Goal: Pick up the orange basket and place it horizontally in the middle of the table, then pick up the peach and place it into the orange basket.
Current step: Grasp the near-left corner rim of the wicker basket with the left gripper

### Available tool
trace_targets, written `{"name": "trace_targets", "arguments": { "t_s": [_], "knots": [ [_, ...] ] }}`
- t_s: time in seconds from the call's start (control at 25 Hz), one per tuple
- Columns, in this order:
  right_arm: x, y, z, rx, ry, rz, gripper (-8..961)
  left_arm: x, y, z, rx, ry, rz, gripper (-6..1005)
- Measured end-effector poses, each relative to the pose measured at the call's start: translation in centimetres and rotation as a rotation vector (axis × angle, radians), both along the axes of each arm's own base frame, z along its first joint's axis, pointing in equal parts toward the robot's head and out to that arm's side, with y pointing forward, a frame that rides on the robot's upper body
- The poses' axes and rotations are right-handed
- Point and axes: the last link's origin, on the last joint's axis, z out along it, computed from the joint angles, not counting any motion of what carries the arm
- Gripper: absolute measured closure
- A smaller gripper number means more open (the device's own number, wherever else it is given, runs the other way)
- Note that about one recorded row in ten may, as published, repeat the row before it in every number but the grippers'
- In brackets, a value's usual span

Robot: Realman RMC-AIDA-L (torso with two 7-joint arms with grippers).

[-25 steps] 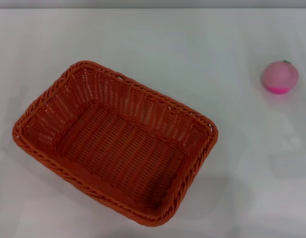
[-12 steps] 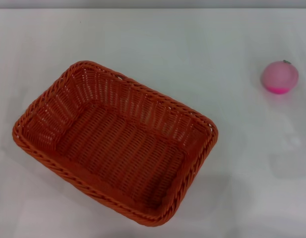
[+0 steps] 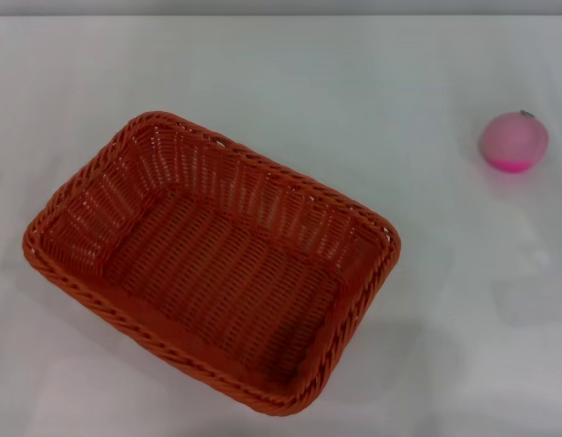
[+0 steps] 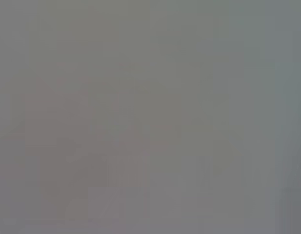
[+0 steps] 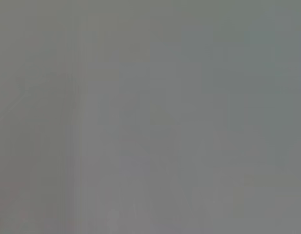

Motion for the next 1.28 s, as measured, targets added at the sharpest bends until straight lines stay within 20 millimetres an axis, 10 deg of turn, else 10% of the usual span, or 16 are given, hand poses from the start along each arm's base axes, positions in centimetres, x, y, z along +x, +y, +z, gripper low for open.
{"name": "trace_targets", "arguments": {
  "t_s": [1.28],
  "knots": [
    [-0.6, 2.4, 2.3, 0.075, -0.047, 0.033, 230, 9.3, 8.6, 6.4, -1.239, 0.059, 0.298, 224]
  ]
}}
